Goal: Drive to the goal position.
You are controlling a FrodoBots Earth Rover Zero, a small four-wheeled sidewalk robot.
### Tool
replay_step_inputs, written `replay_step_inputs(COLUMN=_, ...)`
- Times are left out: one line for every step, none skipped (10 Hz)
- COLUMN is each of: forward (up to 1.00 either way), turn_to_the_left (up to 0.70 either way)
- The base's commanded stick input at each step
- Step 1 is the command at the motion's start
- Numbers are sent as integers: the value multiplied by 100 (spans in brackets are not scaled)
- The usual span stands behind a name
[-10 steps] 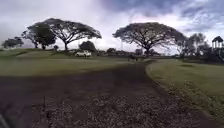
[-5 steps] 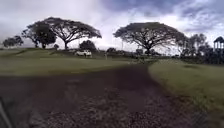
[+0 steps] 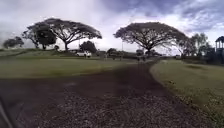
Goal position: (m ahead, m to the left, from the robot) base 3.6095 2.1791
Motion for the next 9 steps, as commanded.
replay_step_inputs(forward=50, turn_to_the_left=-50)
replay_step_inputs(forward=50, turn_to_the_left=-42)
replay_step_inputs(forward=50, turn_to_the_left=-23)
replay_step_inputs(forward=50, turn_to_the_left=-5)
replay_step_inputs(forward=50, turn_to_the_left=0)
replay_step_inputs(forward=50, turn_to_the_left=0)
replay_step_inputs(forward=50, turn_to_the_left=0)
replay_step_inputs(forward=50, turn_to_the_left=0)
replay_step_inputs(forward=50, turn_to_the_left=0)
